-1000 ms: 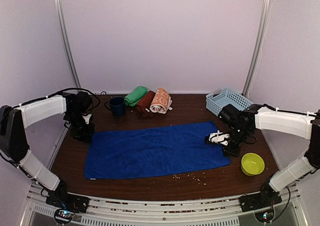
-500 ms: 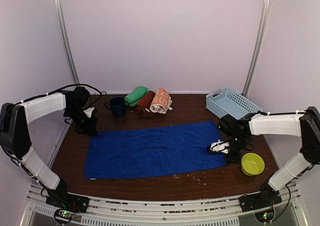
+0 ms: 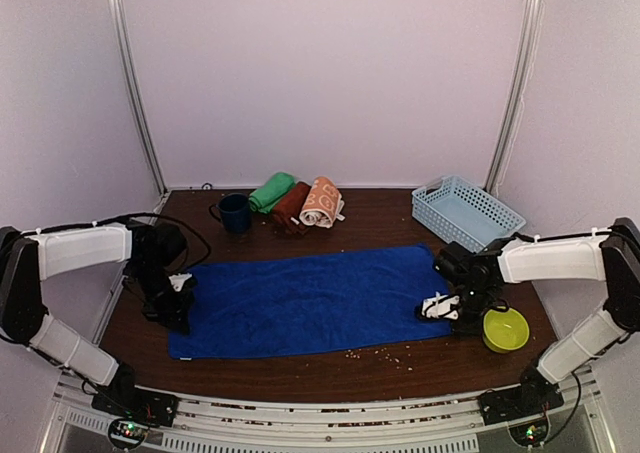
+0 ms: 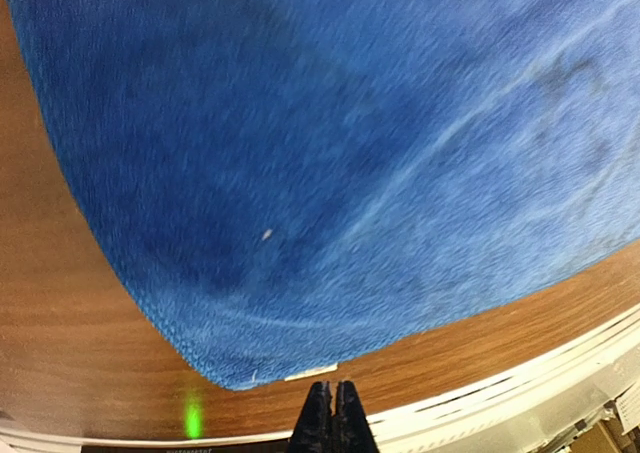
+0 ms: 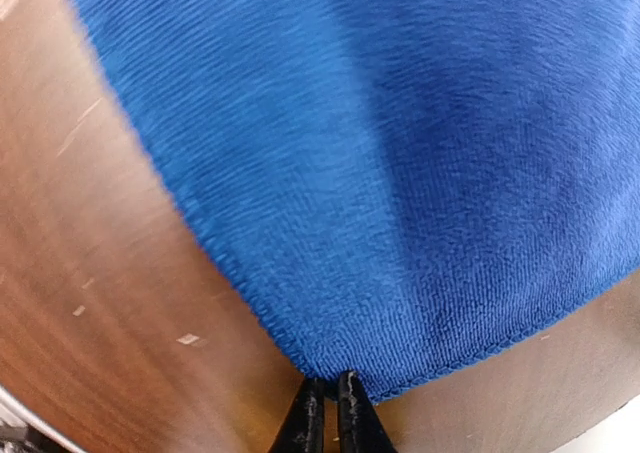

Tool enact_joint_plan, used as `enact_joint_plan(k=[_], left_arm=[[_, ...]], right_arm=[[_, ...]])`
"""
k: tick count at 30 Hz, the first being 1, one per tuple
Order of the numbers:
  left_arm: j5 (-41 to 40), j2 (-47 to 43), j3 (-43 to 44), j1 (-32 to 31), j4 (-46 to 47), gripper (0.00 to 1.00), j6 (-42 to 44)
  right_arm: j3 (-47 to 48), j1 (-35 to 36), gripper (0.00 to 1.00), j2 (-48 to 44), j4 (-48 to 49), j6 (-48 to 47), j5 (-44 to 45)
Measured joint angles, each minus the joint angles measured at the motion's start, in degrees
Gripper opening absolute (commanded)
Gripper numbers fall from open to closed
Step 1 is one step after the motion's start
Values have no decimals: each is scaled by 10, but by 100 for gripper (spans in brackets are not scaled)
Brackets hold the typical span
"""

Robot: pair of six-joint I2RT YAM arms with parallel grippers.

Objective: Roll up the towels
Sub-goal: Adjust the towel at the center of the board.

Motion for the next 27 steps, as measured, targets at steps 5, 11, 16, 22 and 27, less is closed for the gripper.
enact_joint_plan(k=[5,11,16,22,27], left_arm=[[-17,-5,-20,-8,-12,0,-9],[-42,2,-41,-14,-12,0,-26],[-60,13,-44,-14,-8,0,-44],[-82,40,-65,-14,6,0,-65],[-112,66,-53,-17,-12,0,-89]], right_arm=[[-18,31,8,-34,-53,-38,-27],[-6,69,13,-74,-126,-67,-54],[24,59,14,-103,-145,-76,-61],[83,-46,14,-80,-123,-75,-87],[100,-83,14,-34,-82,-80,-94]])
